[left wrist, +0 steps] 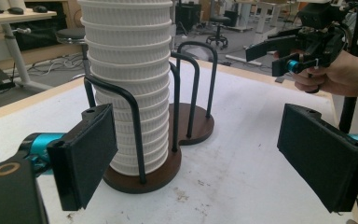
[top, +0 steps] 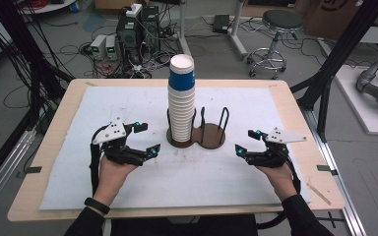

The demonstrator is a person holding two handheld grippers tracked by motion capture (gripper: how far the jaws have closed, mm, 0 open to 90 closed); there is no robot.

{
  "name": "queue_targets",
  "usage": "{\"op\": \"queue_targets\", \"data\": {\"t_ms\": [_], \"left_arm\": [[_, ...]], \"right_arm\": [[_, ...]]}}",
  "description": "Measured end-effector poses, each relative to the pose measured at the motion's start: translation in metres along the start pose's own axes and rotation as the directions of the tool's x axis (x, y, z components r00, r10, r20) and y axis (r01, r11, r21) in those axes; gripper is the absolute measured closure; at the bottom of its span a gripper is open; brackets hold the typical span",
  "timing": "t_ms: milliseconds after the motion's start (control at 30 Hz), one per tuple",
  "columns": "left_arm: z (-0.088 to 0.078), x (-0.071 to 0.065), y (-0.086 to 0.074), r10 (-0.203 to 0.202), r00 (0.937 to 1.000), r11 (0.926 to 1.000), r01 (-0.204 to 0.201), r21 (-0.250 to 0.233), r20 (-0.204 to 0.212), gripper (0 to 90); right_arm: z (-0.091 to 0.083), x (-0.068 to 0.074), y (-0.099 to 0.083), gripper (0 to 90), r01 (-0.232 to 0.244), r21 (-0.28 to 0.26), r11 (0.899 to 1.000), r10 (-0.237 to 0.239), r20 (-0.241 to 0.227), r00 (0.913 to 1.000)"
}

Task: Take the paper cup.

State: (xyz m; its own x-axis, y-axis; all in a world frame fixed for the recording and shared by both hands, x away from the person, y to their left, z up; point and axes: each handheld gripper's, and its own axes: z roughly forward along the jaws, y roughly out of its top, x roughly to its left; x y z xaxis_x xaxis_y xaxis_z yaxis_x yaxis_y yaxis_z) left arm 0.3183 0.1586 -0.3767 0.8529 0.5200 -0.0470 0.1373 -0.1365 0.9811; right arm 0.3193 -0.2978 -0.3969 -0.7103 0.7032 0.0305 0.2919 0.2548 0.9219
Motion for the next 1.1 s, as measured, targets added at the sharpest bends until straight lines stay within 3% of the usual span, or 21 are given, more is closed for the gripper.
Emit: {"op": "queue_targets", "data": {"t_ms": [667,833,1100], "left_arm": [[0.000,0.003,-0.001,-0.020,0.9998,0.9998,0.020,-0.003,-0.003,11.8],[0.005,0.006,0.008,-0.009,0.9993,0.9997,0.010,0.020,-0.036,11.8],[0.020,0.014,0.022,0.008,0.9987,0.9997,-0.007,0.022,-0.050,8.5]], "right_arm": [[0.001,0.002,0.002,22.1,0.005,-0.003,1.000,-0.005,-0.004,1.0000],[0.002,0.002,0.003,22.1,0.009,-0.004,1.000,-0.009,-0.005,0.9999],[0.002,0.002,0.004,22.0,0.012,-0.010,1.000,-0.012,-0.009,0.9999]]}}
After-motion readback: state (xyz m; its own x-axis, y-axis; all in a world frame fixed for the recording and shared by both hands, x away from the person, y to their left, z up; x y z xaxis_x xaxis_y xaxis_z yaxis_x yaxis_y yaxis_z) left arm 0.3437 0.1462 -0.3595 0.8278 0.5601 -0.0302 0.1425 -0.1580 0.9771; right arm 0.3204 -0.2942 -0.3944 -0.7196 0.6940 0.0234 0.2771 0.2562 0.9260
